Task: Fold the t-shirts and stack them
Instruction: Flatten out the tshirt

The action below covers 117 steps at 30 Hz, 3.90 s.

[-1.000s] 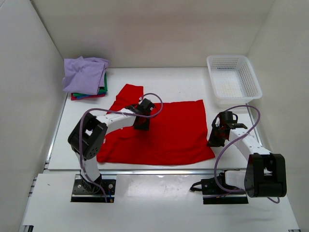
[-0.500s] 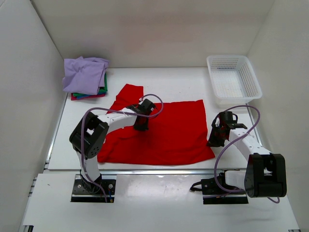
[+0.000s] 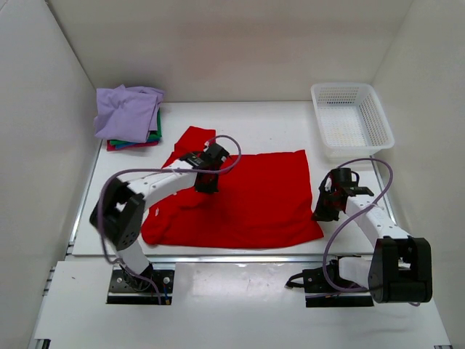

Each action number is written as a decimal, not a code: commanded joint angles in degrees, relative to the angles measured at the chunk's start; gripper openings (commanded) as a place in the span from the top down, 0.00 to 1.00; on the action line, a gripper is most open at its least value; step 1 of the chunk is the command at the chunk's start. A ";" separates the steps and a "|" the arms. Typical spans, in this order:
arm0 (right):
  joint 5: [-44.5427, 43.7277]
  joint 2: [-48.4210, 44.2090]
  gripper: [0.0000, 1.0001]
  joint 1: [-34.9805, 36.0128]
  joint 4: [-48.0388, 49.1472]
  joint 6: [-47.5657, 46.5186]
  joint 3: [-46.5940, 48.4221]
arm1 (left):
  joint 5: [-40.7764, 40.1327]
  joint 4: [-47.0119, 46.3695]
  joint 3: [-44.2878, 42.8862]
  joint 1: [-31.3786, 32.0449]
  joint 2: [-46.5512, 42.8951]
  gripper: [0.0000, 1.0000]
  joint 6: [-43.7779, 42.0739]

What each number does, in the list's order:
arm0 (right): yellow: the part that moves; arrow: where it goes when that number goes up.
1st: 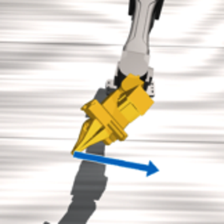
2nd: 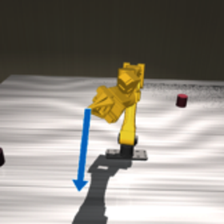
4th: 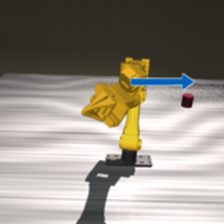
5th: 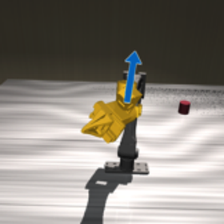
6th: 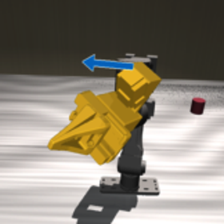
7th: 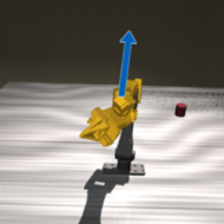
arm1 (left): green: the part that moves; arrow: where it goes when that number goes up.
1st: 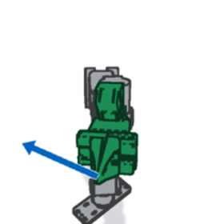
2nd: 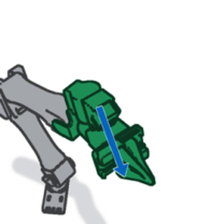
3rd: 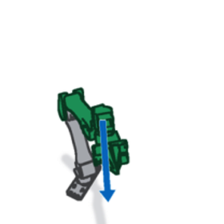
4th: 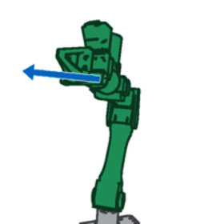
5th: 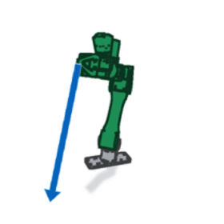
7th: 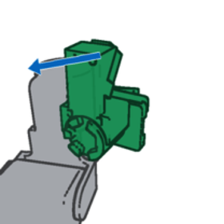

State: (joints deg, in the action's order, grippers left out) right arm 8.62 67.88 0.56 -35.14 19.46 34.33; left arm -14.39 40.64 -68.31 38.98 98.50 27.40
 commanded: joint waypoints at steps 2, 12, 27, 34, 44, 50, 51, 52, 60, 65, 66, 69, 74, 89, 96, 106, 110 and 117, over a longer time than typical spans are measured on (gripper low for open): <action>-0.27 -3.36 1.00 -0.47 -1.69 -0.92 2.76 | 2.09 6.45 -2.09 -1.54 -14.19 1.00 -1.20; -0.36 -7.84 1.00 0.67 -9.33 1.28 5.75 | 2.61 14.19 1.78 -4.87 -34.06 1.00 1.52; 3.60 -12.25 1.00 -2.49 -10.40 -0.04 3.73 | 6.40 17.99 -4.20 -18.86 -46.73 1.00 -2.00; 4.21 -11.18 1.00 -3.37 -8.63 -2.06 6.80 | 8.07 18.15 -6.30 -19.21 -45.68 1.00 -5.06; 4.83 -9.25 1.00 -4.43 -11.44 -6.72 14.81 | 9.55 19.39 -10.88 -19.56 -44.70 1.00 -7.36; 5.53 -10.40 1.00 -3.46 -13.82 -7.77 15.68 | 9.20 20.53 -12.98 -17.98 -46.29 1.00 -7.89; 4.48 -10.57 1.00 -2.07 -15.39 -7.95 16.47 | 9.64 21.14 -13.33 -17.63 -46.73 1.00 -7.80; 4.82 -11.09 1.00 -1.44 -16.71 -8.47 17.43 | 9.65 21.41 -13.34 -17.54 -47.34 1.00 -8.15; 7.99 -9.09 1.00 0.31 -18.66 -8.56 22.19 | 9.98 21.06 -11.23 -18.84 -44.81 1.00 -8.49; 7.99 9.77 1.00 0.41 -10.67 -9.26 34.53 | 16.59 16.14 -16.11 -25.35 -25.34 1.00 -12.27; 7.81 12.25 1.00 -0.03 -10.57 -9.27 37.36 | 15.55 16.66 -21.98 -25.45 -19.72 1.00 -12.80; 5.35 25.08 1.00 0.41 -10.75 -10.41 53.53 | 14.48 19.29 -39.97 -25.88 -6.01 1.00 -14.21; 3.60 51.06 1.00 -0.47 -16.26 -12.08 99.13 | 15.44 16.76 -68.76 -29.13 11.52 1.00 -13.61; 7.46 38.92 1.00 -5.13 5.45 -10.75 105.76 | 17.30 -10.94 -76.27 -38.98 0.13 1.00 -10.69; 4.22 28.04 1.00 -0.91 0.42 -16.12 97.53 | 15.63 -9.71 -72.59 -36.96 -9.71 1.00 -13.34; 3.32 13.60 1.00 2.61 -1.42 -16.57 86.96 | 5.52 -8.21 -66.60 -26.07 -22.65 1.00 -20.44; 4.74 16.32 1.00 1.47 -4.06 -15.77 91.96 | 4.20 -7.95 -65.46 -24.83 -21.07 1.00 -21.24; 5.88 25.01 1.00 2.42 -4.41 -16.91 92.41 | 8.15 -5.58 -64.66 -27.37 -12.02 1.00 -22.21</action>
State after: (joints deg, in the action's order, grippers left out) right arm 14.09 87.96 2.83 -39.51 3.36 126.30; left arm -7.07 32.58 -134.47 12.78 80.86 6.57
